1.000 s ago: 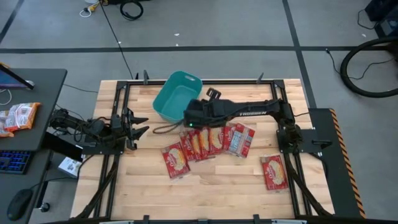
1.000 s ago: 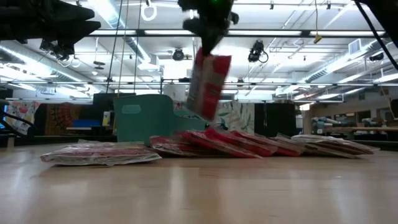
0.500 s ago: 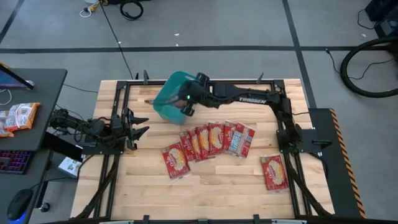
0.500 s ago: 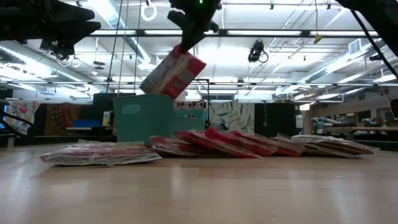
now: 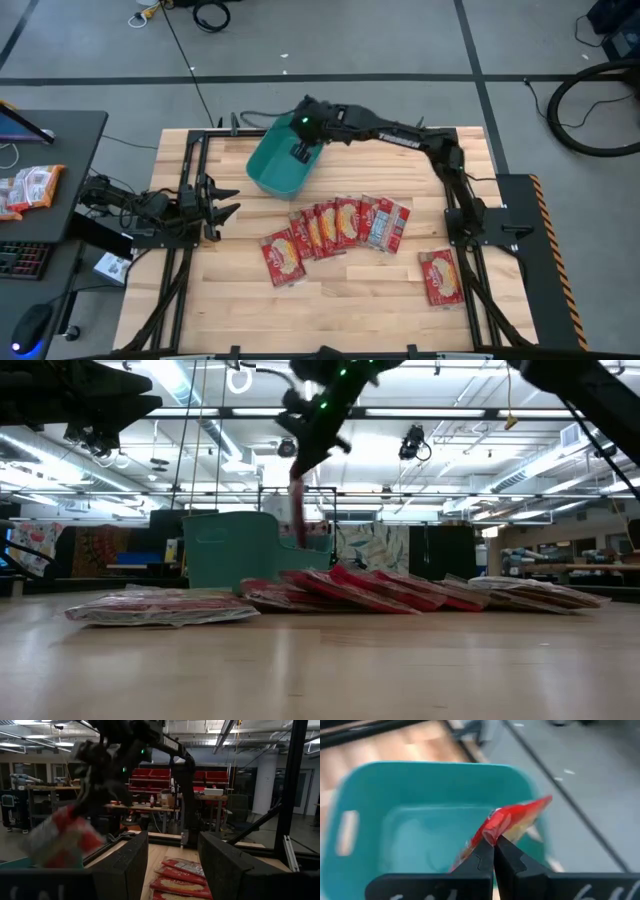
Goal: Sort popcorn bags into baskets
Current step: Put the red popcorn bag into the green bin
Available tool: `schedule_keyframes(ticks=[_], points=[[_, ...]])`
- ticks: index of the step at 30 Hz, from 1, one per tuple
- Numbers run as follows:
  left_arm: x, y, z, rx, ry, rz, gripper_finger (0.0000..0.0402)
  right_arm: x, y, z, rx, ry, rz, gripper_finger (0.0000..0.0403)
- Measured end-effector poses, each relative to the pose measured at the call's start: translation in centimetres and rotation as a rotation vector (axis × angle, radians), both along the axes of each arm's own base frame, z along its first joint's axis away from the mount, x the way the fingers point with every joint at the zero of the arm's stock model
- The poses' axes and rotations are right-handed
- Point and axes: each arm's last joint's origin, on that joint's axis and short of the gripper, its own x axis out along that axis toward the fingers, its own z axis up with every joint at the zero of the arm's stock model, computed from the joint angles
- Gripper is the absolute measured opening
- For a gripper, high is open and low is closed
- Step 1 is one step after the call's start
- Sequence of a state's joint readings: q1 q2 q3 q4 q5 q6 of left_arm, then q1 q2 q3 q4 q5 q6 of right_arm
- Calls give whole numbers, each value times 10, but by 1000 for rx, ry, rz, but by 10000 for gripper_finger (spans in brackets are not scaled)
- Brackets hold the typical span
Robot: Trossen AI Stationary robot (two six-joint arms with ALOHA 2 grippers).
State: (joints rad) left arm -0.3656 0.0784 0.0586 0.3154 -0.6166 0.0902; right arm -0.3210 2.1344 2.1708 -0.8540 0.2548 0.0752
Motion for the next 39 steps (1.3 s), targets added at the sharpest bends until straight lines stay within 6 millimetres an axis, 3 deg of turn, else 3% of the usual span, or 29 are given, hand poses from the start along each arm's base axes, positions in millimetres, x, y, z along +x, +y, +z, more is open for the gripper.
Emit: schedule_keyframes(ticks=[6, 12, 16, 21, 33, 36, 39], points=[[0, 0, -1, 2, 6, 0, 178, 25, -6, -49, 93, 44, 68, 5], [0, 0, -1, 5, 13, 0, 178, 31, -10, -65, 141, 38, 102, 5], [0, 0, -1, 5, 13, 0, 178, 37, -8, -56, 199, -68, 178, 5], [0, 0, -1, 5, 13, 0, 178, 35, -6, -57, 185, -39, 164, 6], [0, 0, -1, 4, 13, 0, 178, 2, -14, 13, -51, -115, 34, 6], [0, 0, -1, 4, 13, 0, 178, 5, -15, 9, -6, -128, 82, 6], [0, 0, -1, 4, 13, 0, 178, 17, -15, -20, 32, -64, 100, 6]])
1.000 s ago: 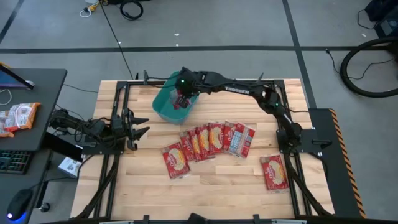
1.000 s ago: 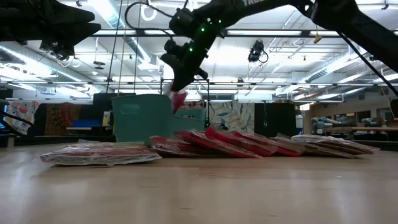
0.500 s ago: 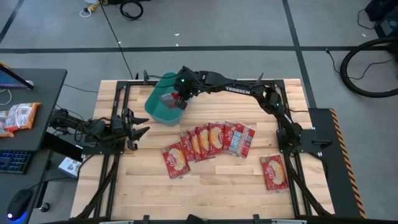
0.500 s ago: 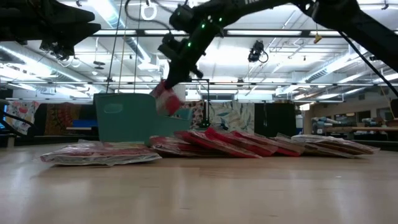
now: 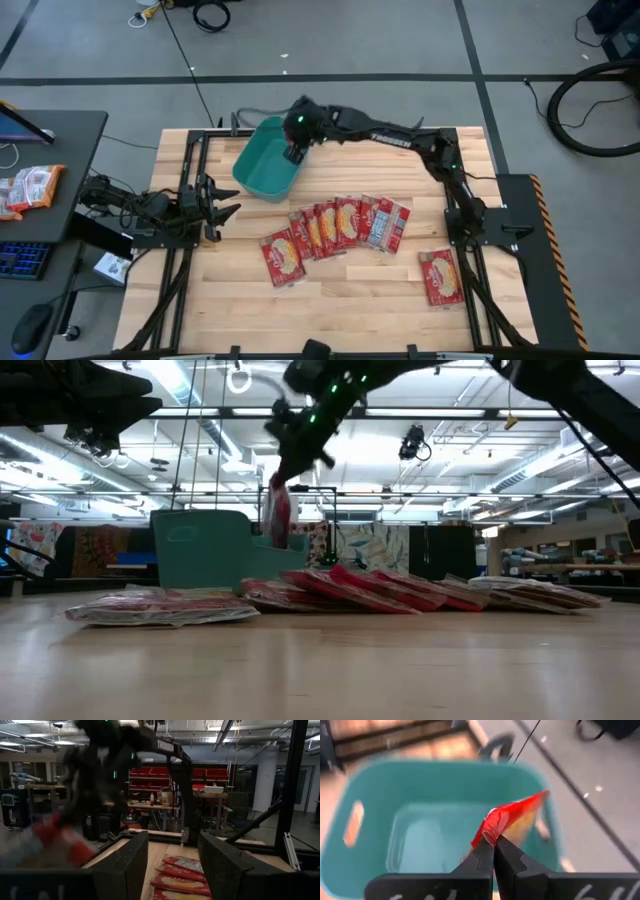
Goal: Sort popcorn bags into baskets
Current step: Put the red popcorn bag into the green bin
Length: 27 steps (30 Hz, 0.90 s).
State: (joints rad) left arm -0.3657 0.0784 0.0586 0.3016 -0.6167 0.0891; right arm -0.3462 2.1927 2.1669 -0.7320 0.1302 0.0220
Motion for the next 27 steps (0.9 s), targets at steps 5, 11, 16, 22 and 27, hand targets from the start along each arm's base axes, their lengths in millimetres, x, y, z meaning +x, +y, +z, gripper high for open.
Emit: schedule_keyframes(ticks=[5, 11, 16, 22, 27], points=[[0, 0, 0, -17, -5, -4, 178, 20, -2, -40, 61, 28, 44, 6], [0, 0, 0, -18, -4, -4, 178, 30, -1, -72, 157, 57, 64, 6], [0, 0, 0, -16, -4, -4, 178, 31, 0, -65, 170, 10, 61, 6], [0, 0, 0, -17, -4, -4, 178, 32, 0, -67, 222, -5, 51, 10], [0, 0, 0, -17, -4, -4, 178, 34, 6, -67, 253, -13, 67, 15]])
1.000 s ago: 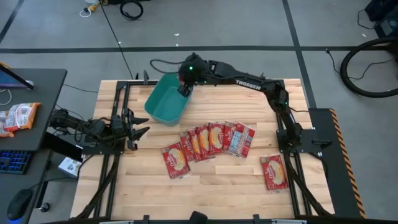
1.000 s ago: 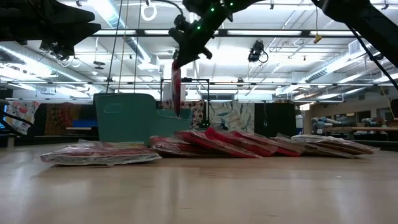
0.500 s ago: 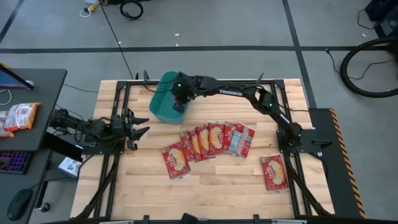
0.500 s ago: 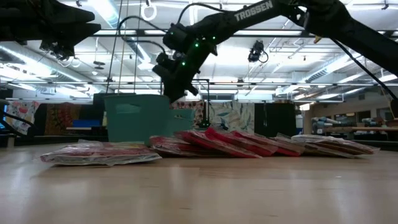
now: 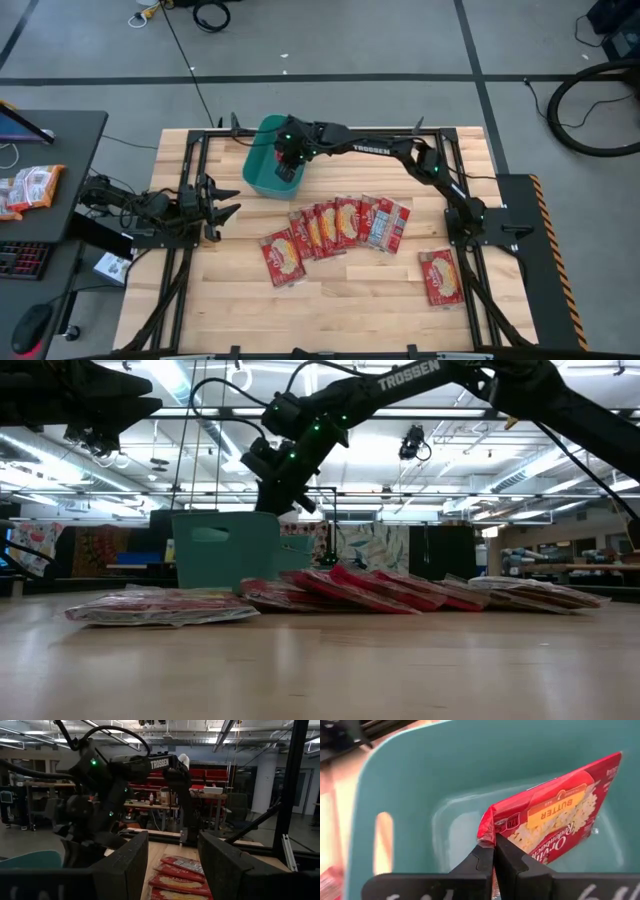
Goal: Sort popcorn bags into baskets
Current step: Put the red popcorn bag into the green bin
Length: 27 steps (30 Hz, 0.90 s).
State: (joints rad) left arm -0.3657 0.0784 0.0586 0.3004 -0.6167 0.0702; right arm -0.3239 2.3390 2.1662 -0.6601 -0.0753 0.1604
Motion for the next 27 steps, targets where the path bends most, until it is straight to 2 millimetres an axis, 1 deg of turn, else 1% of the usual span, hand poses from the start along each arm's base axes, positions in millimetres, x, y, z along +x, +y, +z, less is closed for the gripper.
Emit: schedule_keyframes(ticks=[5, 13, 16, 17, 20, 22, 27], points=[[0, 0, 0, 0, 0, 0, 178, 2, 6, 0, 41, -14, 52, 35], [0, 0, 0, 0, 0, 0, 178, 0, 8, 5, 68, -21, 104, 98], [0, 0, 0, 0, 4, 0, 178, -7, 11, 15, 30, 20, 99, 113], [0, 0, -1, 2, 5, 0, 178, -10, 13, 22, -6, 24, 99, 116], [0, 0, -1, 4, 7, 0, 178, -17, 30, 45, -120, 41, 101, 118], [0, 0, -1, 3, 8, 0, 178, -19, 46, 54, -170, 67, 124, 119], [1, 0, -2, -17, 17, -7, 178, -20, 90, 48, -260, 213, 147, 119]])
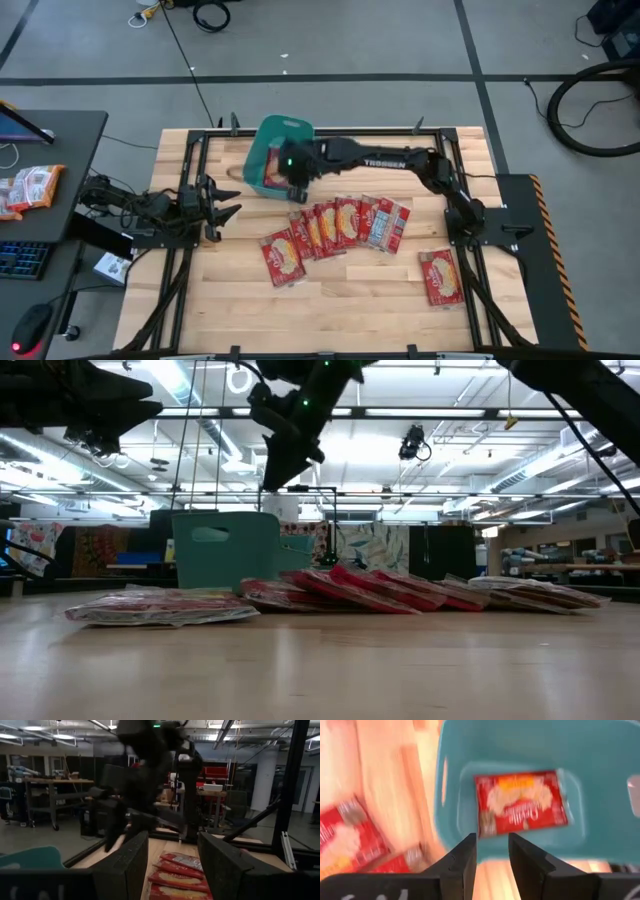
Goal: Sort popcorn bags into baskets
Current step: Put the red popcorn bag into the green bin
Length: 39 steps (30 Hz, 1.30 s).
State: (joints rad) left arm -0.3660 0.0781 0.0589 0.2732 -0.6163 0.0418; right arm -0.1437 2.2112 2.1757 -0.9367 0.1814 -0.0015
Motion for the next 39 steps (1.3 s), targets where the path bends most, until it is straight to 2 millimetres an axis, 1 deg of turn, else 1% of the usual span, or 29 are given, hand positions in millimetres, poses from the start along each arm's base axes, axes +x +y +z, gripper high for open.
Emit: schedule_keyframes(ticks=[4, 6, 9, 11, 14, 17, 19, 21, 26, 29, 35, 37, 39], points=[[0, 0, -1, -6, 7, -2, 178, 0, 36, -9, -46, 75, 0, 119], [0, 0, -1, -3, 8, -1, 178, -2, 51, -12, -48, 109, -2, 120], [0, 0, -1, 4, 10, 1, 178, -3, 71, -12, -29, 108, -9, 127], [0, 0, -1, 6, 10, 1, 178, -3, 83, -14, -21, 108, -7, 137], [0, 0, -1, 6, 10, 1, 178, -1, 102, -23, -29, 116, -11, 159], [0, 0, -1, 2, 8, 0, 178, 0, 117, -40, -48, 98, -65, 189], [0, 0, -1, 2, 7, 1, 178, -3, 125, -53, -66, 147, -98, 205], [0, 0, -1, -1, 10, 15, 178, 1, 132, -64, -64, 149, -118, 214], [0, 1, 0, 13, 4, 23, 178, 3, 147, -84, -42, 177, -137, 215], [0, 1, 0, 13, 6, 25, 178, 4, 154, -91, -10, 185, -150, 212], [2, 0, -1, 14, 25, 30, 178, 0, 167, -90, -16, 197, -143, 211], [4, -2, -4, 19, 49, -19, 178, -9, 169, -83, -56, 236, -161, 211], [6, -4, -8, 14, 85, -49, 178, -19, 170, -69, -109, 240, -199, 211]])
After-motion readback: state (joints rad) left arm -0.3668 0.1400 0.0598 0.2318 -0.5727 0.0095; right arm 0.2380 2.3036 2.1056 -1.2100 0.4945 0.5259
